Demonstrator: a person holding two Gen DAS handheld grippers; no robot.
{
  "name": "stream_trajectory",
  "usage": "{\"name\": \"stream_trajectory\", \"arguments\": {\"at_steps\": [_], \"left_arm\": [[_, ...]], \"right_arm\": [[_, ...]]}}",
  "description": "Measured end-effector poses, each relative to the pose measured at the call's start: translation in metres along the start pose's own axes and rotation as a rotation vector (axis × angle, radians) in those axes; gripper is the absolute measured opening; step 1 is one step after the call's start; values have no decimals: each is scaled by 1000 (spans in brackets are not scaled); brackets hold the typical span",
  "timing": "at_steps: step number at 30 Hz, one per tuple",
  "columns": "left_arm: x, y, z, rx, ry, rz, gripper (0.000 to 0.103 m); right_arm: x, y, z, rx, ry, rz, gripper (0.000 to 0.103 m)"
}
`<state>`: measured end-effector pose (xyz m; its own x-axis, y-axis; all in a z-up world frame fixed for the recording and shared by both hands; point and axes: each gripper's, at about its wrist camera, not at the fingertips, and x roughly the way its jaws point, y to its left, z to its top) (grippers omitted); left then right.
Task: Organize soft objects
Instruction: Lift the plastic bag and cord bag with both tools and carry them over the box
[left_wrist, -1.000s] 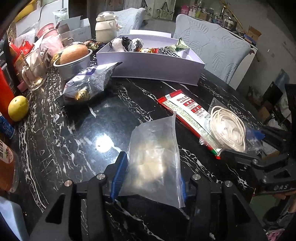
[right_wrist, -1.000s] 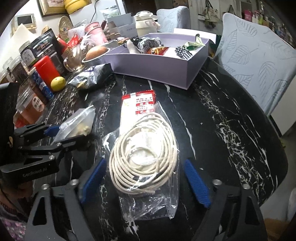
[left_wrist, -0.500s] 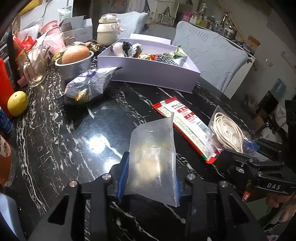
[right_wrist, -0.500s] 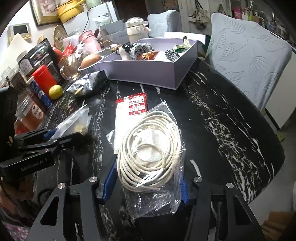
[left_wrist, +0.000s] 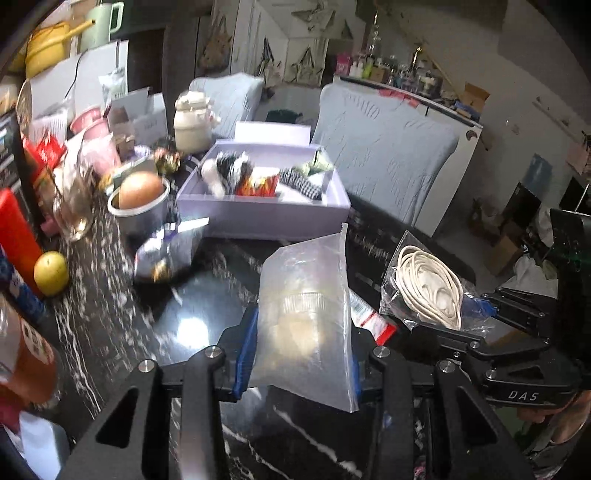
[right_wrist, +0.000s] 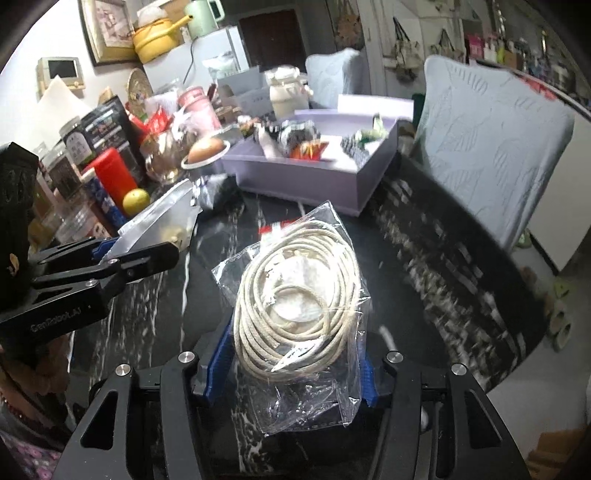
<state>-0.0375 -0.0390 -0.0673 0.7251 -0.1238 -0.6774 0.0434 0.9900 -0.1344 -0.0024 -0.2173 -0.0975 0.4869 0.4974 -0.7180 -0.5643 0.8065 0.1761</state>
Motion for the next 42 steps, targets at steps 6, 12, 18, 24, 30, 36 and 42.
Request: {"name": "stream_trajectory", "arguments": {"at_steps": [6,12,18,24,30,36,42], "left_arm": [[-13,-6,29,35,-75,9,39],[-20,-7,60,48,-140,15,39],[-20,-8,91,69,-189,7,39],[-11,-6,119,89,-226,1,39],[5,-10,151,122,-266,-13,39],[29,-8,178,135,-284,-12,39],[54,2,202,128,-296,6,39]], "right_arm": [[-21,4,28,-37,-67,-9,55],[-32,6,55,-63,-109,10,55],[-38,0,86,-77,-155,24,55],[-36,-10,117,-85,-192,21,55],[-28,-25,144,-74,-219,3,55],[-16,-41,170,-67,-236,-20,55],[4,-54,194,-68,-240,-31,55]]}}
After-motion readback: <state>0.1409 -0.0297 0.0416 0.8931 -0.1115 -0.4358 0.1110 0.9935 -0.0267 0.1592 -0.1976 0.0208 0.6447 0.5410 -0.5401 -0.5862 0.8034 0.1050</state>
